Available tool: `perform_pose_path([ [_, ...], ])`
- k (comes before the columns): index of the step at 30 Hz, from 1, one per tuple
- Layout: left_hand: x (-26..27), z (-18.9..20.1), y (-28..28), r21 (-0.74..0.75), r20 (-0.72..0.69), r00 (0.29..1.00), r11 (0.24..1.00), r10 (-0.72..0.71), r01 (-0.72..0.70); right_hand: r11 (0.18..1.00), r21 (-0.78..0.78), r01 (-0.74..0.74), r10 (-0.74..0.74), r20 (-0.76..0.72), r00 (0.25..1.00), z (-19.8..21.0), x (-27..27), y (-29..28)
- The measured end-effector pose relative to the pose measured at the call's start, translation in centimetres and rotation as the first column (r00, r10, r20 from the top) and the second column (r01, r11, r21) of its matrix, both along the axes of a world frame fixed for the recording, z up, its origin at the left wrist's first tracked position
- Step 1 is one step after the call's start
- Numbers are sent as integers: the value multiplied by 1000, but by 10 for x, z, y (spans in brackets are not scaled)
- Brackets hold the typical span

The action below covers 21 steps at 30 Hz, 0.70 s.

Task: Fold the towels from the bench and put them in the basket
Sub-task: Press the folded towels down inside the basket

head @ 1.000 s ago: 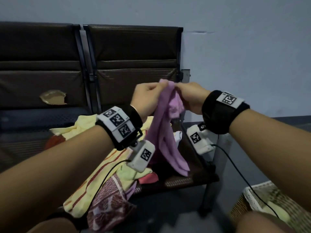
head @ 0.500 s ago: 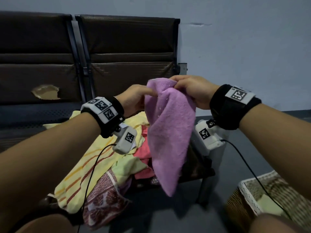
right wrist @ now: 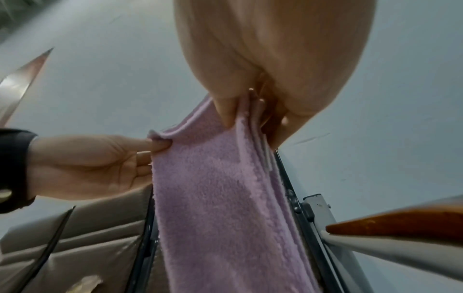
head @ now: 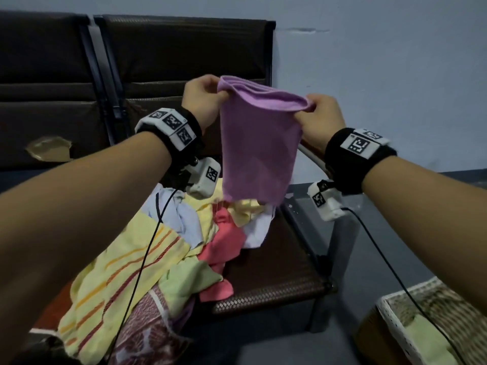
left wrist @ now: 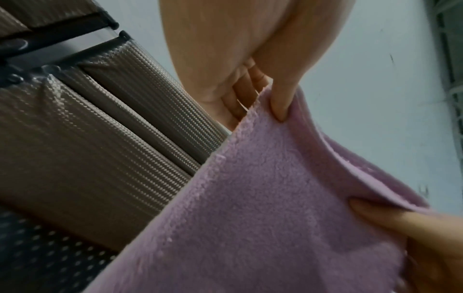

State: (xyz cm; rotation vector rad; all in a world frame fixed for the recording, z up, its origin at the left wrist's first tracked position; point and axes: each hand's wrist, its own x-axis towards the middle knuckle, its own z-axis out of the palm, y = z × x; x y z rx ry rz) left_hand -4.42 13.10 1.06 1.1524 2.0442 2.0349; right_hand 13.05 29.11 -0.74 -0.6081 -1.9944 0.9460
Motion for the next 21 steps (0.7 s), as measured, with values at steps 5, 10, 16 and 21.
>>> perform_pose_path([
  [5,5,-33,-25,-56,141,982,990,-124,133,980,-105,-168,179,100,979,-28,14,-1],
  [10,28,-114,-76,-465,237,949,834,-208,298,933,-222,-283,357,485,799,-91,44,-20],
  [16,57,-169,-97,-695,488,812,420,-321,584,771,-612,-175,611,635,473,-149,78,-44],
  [21,59,-178,-83,-644,576,751,387,-323,660,703,-709,-49,626,585,516,-167,78,-32],
])
